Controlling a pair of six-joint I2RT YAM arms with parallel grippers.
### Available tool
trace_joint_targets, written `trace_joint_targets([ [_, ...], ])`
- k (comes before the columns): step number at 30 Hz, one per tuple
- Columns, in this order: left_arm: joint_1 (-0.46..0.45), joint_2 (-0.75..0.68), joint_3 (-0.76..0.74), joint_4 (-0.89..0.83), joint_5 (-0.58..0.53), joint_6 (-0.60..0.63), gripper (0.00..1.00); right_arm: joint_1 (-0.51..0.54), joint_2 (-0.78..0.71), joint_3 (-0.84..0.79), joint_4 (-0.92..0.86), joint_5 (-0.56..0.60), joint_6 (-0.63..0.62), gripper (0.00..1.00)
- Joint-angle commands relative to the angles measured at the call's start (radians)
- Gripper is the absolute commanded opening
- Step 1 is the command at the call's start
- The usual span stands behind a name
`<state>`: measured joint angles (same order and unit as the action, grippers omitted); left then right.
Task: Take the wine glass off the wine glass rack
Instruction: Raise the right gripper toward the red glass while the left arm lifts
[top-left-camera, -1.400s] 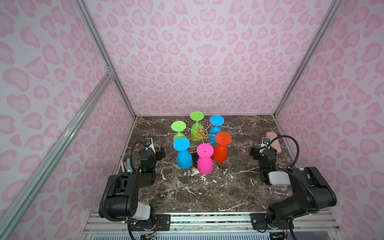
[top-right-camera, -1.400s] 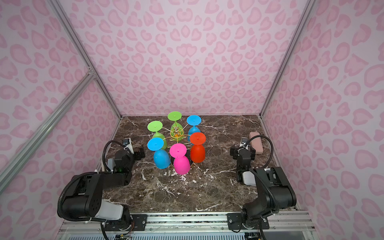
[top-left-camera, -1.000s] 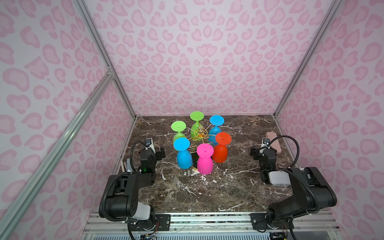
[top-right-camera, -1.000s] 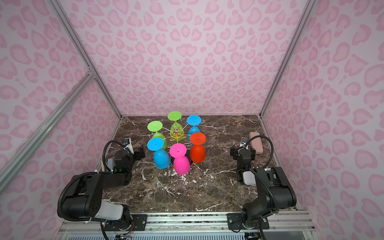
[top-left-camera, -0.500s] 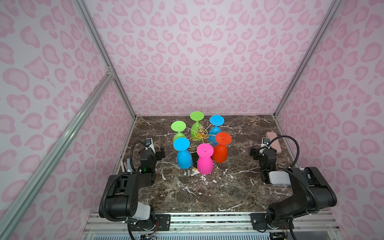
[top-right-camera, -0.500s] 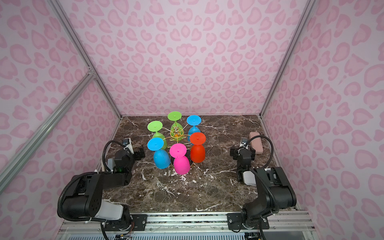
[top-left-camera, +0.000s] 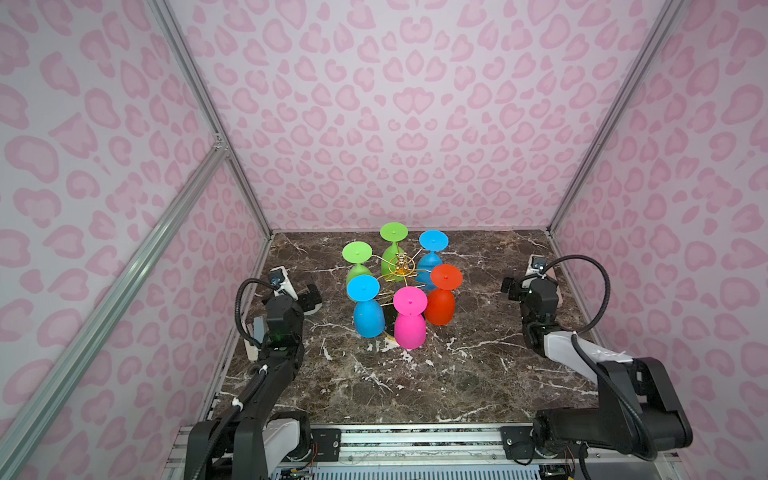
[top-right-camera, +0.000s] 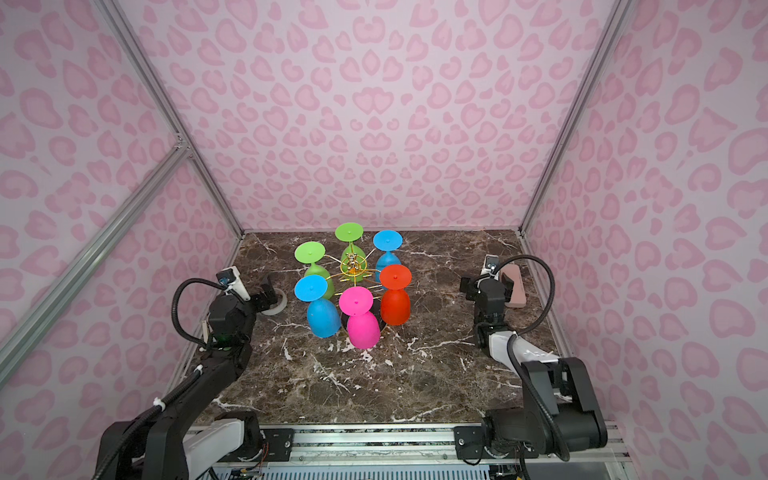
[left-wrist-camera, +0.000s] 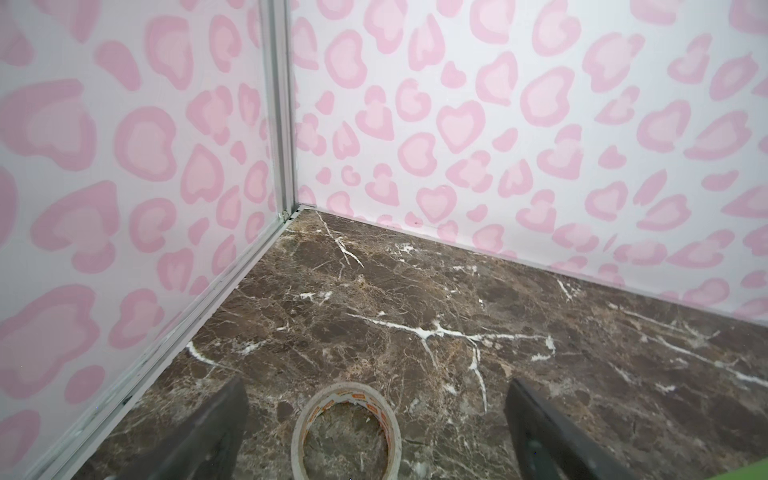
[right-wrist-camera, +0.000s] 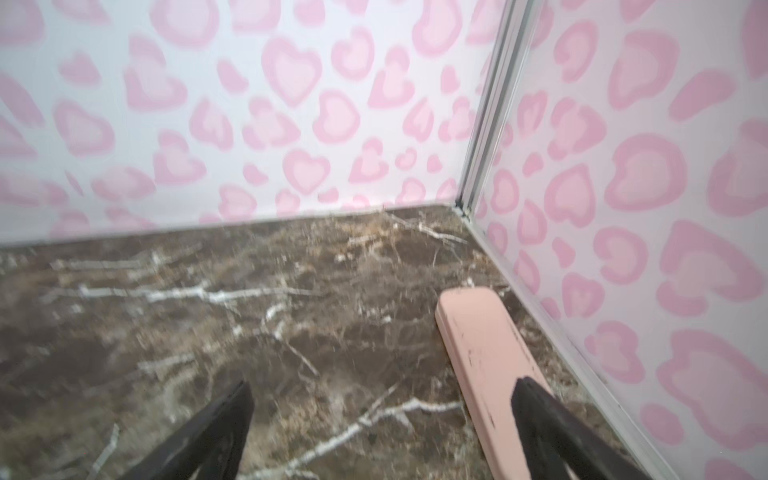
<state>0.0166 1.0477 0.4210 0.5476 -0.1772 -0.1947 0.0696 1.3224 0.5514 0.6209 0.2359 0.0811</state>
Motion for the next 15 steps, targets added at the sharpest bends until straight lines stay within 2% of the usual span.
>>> trace_joint_targets([
  [1,0.002,-0.075,0.047,-0.174,-0.050,-0.082,0.97,-0.057,-0.070,0.058,-0.295,-0.135,0.218,0.99],
  [2,0.002,-0.101,0.064,-0.211,-0.051,-0.091,0.97,-0.085,-0.089,0.070,-0.323,-0.229,0.258,0.99],
  [5,0.003,-0.171,0.098,-0.278,-0.067,-0.135,0.97,-0.174,-0.137,0.079,-0.310,-0.512,0.386,0.85],
  [7,0.008,-0.212,0.119,-0.301,-0.068,-0.155,0.97,-0.188,-0.155,0.083,-0.264,-0.650,0.447,0.76],
  [10,0.009,-0.258,0.155,-0.313,-0.020,-0.168,0.97,-0.185,-0.164,0.155,-0.317,-0.836,0.503,0.66],
  [14,0.009,-0.268,0.234,-0.345,0.094,-0.176,0.97,-0.165,-0.156,0.276,-0.455,-1.063,0.532,0.60],
  [15,0.010,-0.263,0.255,-0.351,0.111,-0.181,0.97,-0.156,-0.161,0.295,-0.482,-1.087,0.546,0.59],
])
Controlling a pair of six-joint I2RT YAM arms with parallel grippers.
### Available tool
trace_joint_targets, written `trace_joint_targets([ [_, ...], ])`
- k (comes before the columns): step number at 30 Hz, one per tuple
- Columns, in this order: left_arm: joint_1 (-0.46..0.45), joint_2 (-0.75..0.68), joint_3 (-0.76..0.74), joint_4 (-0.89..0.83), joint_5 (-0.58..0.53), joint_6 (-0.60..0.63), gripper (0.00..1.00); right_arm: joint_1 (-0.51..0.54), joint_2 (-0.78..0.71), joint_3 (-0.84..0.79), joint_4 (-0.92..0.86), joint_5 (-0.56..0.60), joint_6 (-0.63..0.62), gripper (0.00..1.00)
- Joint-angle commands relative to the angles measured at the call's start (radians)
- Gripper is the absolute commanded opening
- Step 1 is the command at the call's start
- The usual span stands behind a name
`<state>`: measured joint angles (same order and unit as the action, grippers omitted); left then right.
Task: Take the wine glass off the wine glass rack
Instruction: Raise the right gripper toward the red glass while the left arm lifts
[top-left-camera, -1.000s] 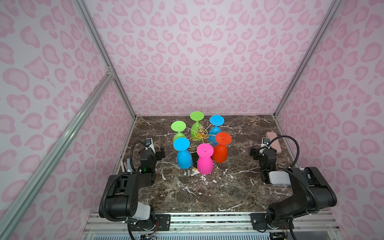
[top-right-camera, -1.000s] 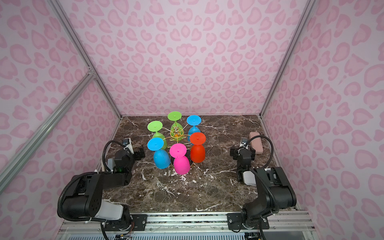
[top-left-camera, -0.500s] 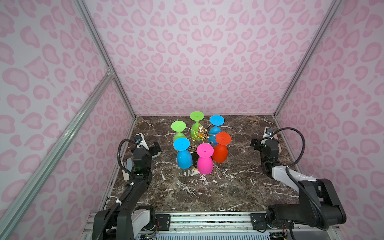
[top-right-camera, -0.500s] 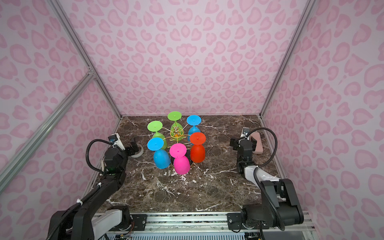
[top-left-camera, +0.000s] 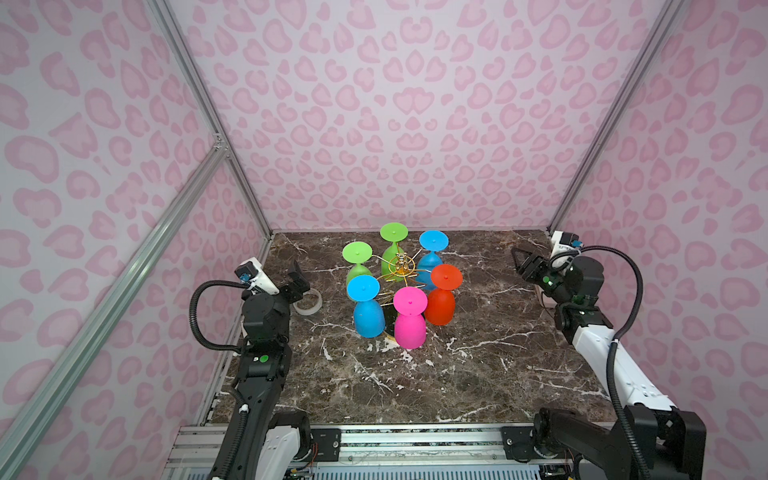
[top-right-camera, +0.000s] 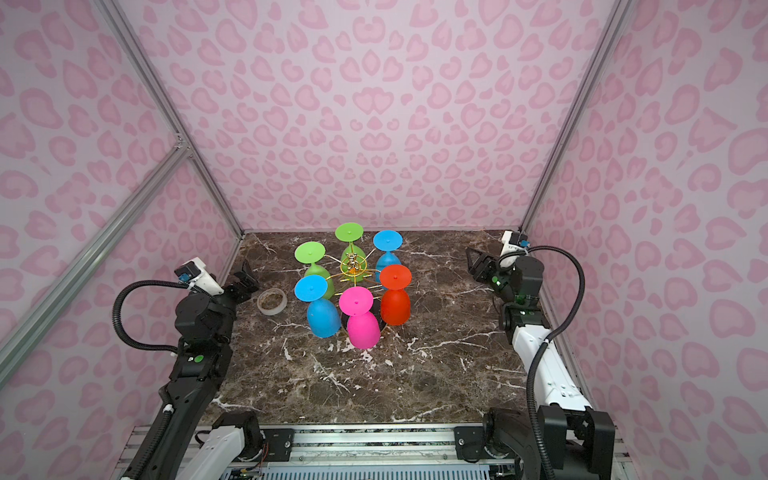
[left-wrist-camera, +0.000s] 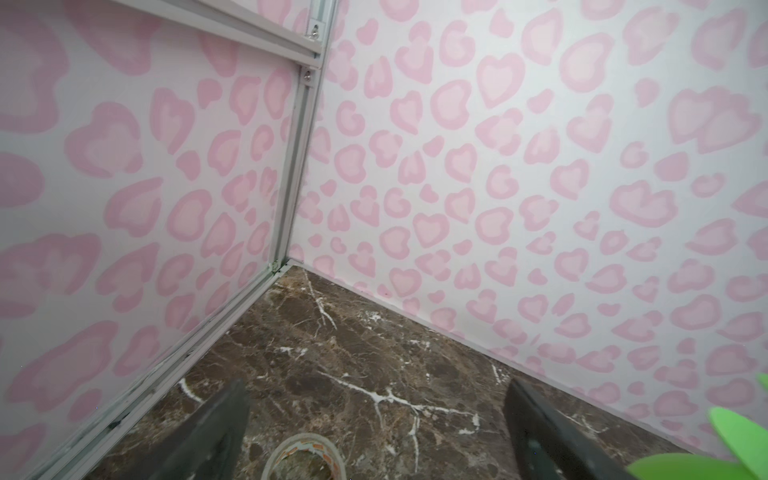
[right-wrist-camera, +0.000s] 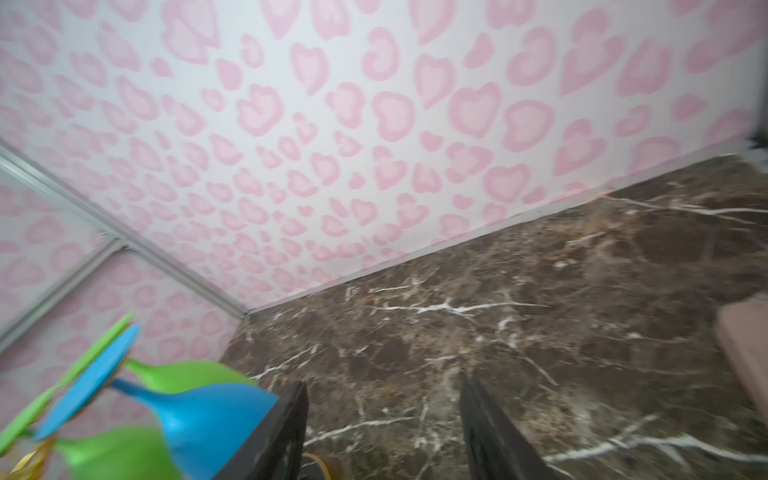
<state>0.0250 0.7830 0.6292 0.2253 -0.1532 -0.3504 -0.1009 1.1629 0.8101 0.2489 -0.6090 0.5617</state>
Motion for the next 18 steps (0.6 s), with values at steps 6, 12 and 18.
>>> trace_joint_targets([
  [6,0.001,0.006,0.190,-0.082,0.239,-0.088,0.97,0.132,-0.066,0.098,-0.219,-0.267,0.134,0.57],
  [12,0.001,0.024,0.242,-0.078,0.329,-0.095,0.97,0.173,-0.080,0.142,-0.332,-0.279,0.213,0.54],
  [18,0.001,0.058,0.246,-0.057,0.397,-0.138,0.97,0.204,-0.069,0.110,-0.242,-0.346,0.346,0.47],
])
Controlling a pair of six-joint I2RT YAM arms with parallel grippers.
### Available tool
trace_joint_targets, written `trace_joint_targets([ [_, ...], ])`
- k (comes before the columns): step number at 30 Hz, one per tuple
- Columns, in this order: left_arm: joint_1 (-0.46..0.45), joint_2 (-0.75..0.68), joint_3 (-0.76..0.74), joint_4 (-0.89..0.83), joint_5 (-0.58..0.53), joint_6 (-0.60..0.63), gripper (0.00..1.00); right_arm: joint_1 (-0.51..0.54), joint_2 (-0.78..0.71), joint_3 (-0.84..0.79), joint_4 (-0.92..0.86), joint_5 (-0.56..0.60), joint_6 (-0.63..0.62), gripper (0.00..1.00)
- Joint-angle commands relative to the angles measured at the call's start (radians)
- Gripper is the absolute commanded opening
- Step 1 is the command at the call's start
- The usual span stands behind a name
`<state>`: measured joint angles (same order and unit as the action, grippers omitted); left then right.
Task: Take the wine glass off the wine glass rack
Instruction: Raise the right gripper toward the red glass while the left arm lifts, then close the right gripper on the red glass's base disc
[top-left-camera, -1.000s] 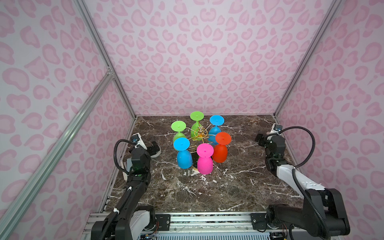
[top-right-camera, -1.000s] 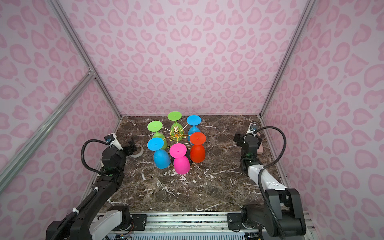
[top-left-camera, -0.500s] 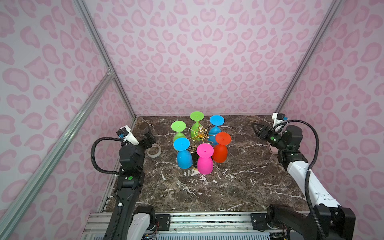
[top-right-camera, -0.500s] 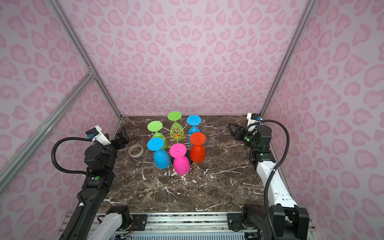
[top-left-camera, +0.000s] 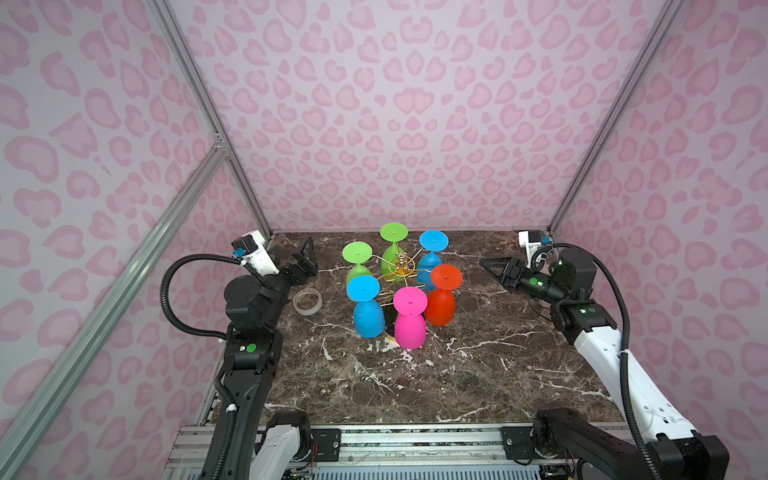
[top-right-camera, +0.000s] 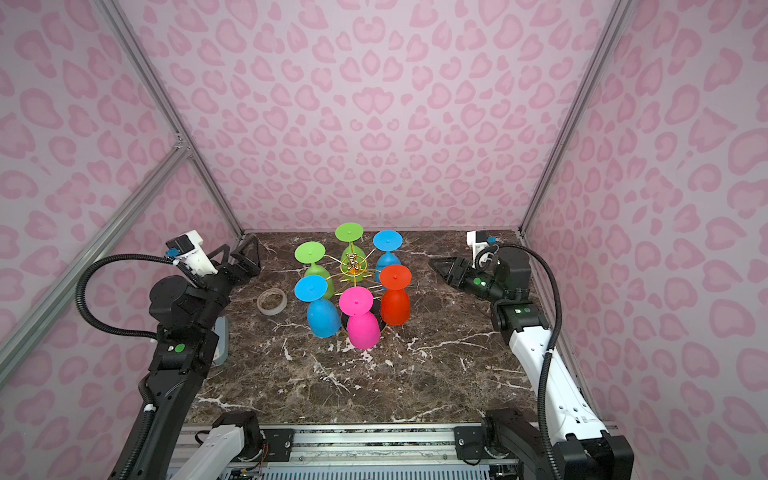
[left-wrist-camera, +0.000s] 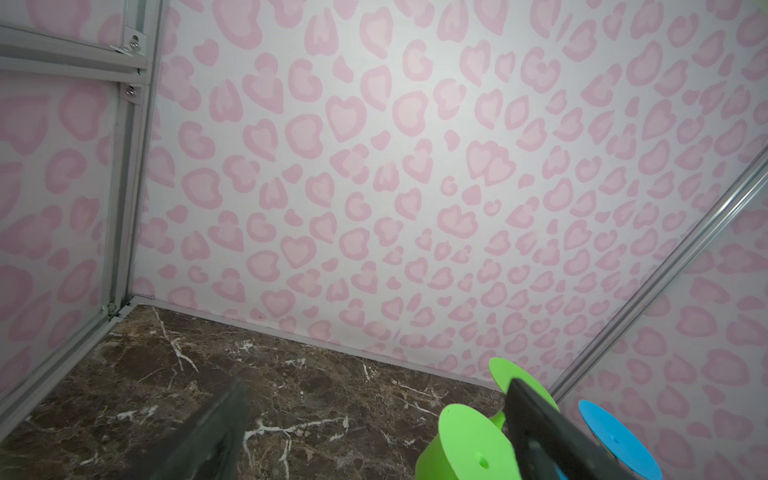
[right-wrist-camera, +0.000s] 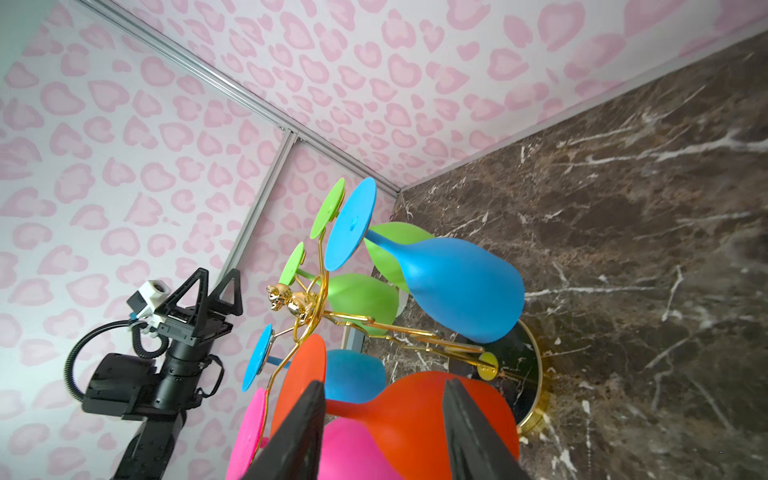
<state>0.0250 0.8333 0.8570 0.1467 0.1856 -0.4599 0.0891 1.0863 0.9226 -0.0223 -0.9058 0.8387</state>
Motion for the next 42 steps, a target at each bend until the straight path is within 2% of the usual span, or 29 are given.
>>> trace_joint_targets([
  [1,0.001,0.011,0.022,0.022,0.066,-0.032,0.97,0.027,0.015,0.007,0.017,-0.051,0.064,0.46],
  [8,0.001,0.009,0.030,0.024,0.109,-0.052,0.97,0.108,0.054,0.031,0.044,-0.064,0.105,0.41],
  [17,0.001,0.010,0.032,0.037,0.122,-0.077,0.97,0.130,0.091,0.013,0.112,-0.095,0.178,0.30],
  [42,0.001,0.028,0.050,0.037,0.170,-0.116,0.97,0.172,0.064,0.001,0.127,-0.079,0.218,0.29],
])
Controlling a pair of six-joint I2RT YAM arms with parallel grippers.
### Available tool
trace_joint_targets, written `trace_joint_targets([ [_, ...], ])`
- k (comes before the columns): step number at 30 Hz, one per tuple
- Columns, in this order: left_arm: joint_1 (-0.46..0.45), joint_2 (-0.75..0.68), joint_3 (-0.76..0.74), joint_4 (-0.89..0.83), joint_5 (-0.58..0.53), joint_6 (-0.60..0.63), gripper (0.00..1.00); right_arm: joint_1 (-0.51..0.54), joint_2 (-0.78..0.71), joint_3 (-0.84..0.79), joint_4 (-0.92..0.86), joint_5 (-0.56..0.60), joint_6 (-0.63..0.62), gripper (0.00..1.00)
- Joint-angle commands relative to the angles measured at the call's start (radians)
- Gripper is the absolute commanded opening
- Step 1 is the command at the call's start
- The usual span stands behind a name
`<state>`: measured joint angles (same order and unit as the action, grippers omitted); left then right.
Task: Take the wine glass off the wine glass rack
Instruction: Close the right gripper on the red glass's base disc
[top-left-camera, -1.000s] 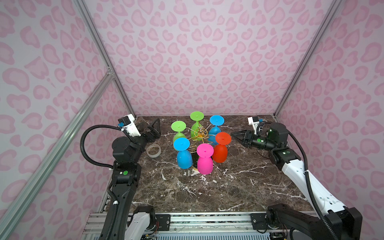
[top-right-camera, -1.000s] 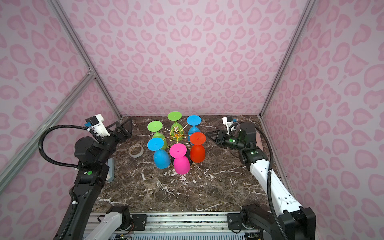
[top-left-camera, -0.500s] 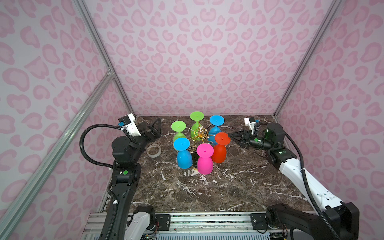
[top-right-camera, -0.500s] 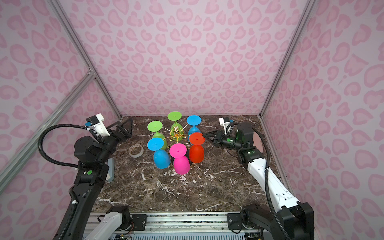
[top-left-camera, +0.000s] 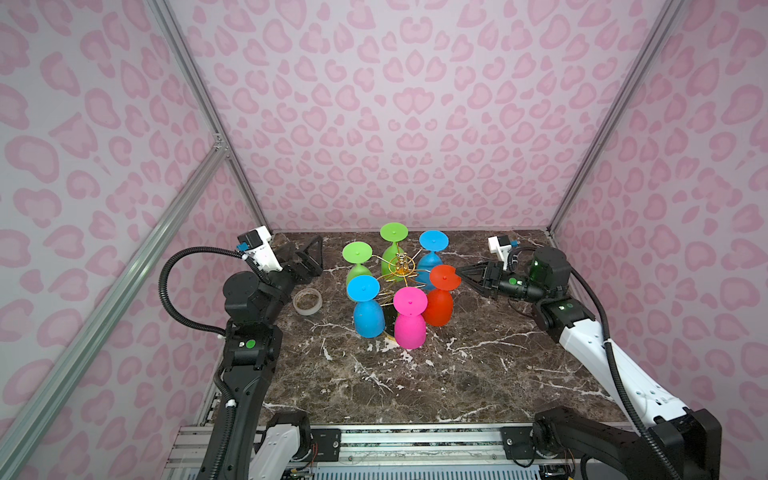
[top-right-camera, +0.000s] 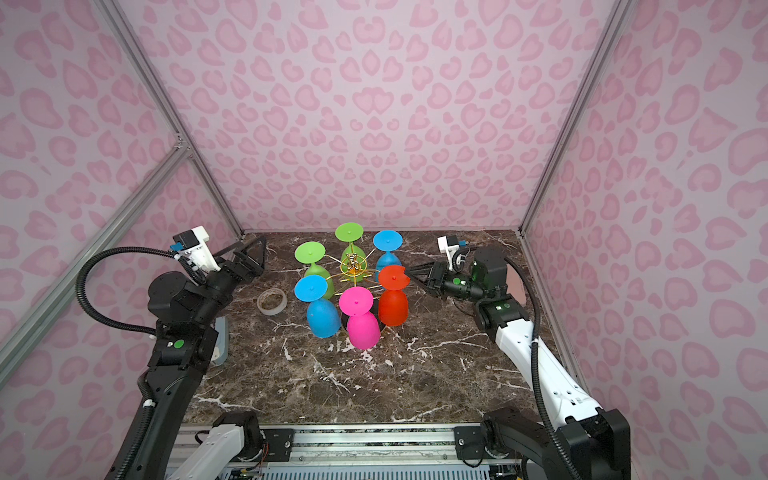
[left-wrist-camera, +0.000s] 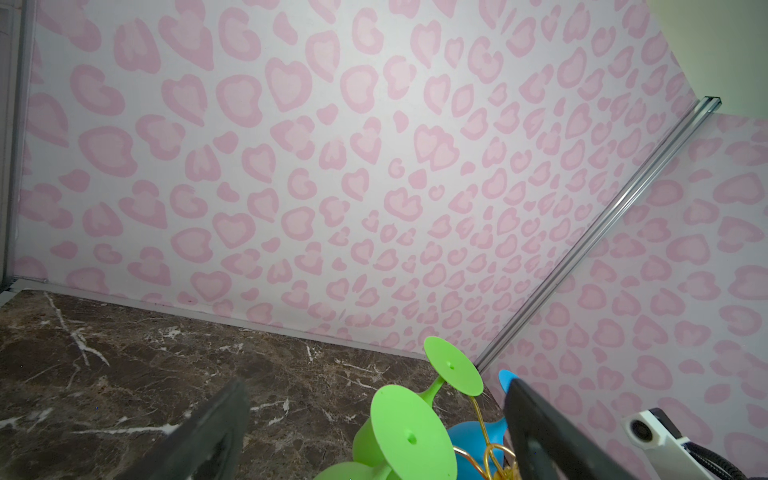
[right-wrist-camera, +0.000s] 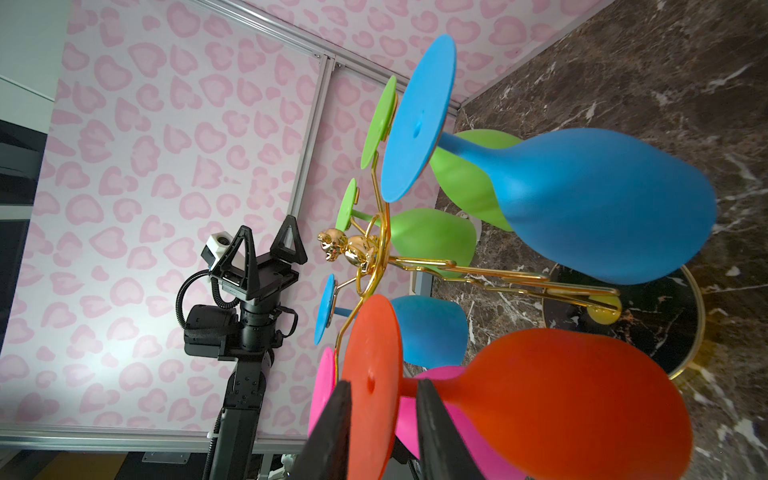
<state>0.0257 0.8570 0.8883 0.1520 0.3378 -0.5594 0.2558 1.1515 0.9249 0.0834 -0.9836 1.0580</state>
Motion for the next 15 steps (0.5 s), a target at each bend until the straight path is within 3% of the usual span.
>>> trace_joint_targets([
  [1,0.000,0.005,0.018,0.032,0.019,-0.020,0.97,0.009,0.000,0.001,0.018,-0.001,-0.003,0.29],
  [15,0.001,0.002,0.014,0.024,0.032,-0.023,0.97,0.029,-0.007,0.016,-0.056,0.037,-0.053,0.18],
])
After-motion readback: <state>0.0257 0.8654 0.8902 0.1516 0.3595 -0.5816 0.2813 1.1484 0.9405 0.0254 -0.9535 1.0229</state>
